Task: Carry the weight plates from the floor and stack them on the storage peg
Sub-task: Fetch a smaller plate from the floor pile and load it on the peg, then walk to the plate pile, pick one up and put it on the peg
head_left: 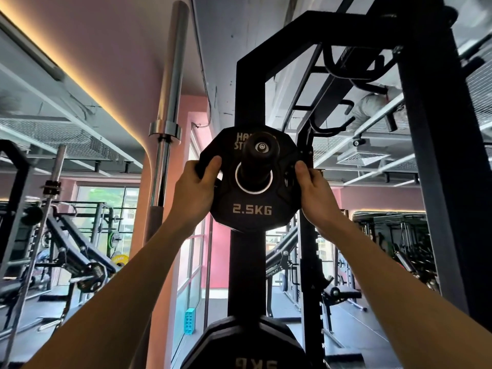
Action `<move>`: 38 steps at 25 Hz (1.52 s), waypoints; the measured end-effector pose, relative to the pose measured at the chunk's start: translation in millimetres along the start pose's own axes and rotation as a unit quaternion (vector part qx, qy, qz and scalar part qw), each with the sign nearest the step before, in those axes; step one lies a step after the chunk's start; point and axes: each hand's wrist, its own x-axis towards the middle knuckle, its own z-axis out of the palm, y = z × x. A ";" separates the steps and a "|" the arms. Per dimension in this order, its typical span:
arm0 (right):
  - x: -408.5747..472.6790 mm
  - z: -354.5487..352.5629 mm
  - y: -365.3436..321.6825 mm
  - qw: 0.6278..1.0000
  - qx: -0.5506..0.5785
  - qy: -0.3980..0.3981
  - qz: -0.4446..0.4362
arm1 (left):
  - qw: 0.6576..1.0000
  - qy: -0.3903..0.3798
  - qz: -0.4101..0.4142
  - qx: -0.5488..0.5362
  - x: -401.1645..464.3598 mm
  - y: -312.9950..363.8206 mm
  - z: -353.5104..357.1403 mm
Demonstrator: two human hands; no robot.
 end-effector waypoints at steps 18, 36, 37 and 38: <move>-273.7 -47.5 -11.8 0.991 -0.012 -0.057 0.124 | 0.988 -0.095 -0.121 0.009 -257.9 31.3 -86.8; -669.8 -93.6 2.1 0.858 -0.116 -0.142 0.479 | 0.849 -0.242 -0.449 0.138 -636.8 26.2 -236.9; -692.0 -93.5 2.1 0.842 -0.121 -0.143 0.507 | 0.829 -0.268 -0.469 0.145 -653.5 21.9 -246.4; -715.2 -94.6 -0.1 0.823 -0.126 -0.145 0.535 | 0.808 -0.297 -0.485 0.152 -671.3 18.6 -256.1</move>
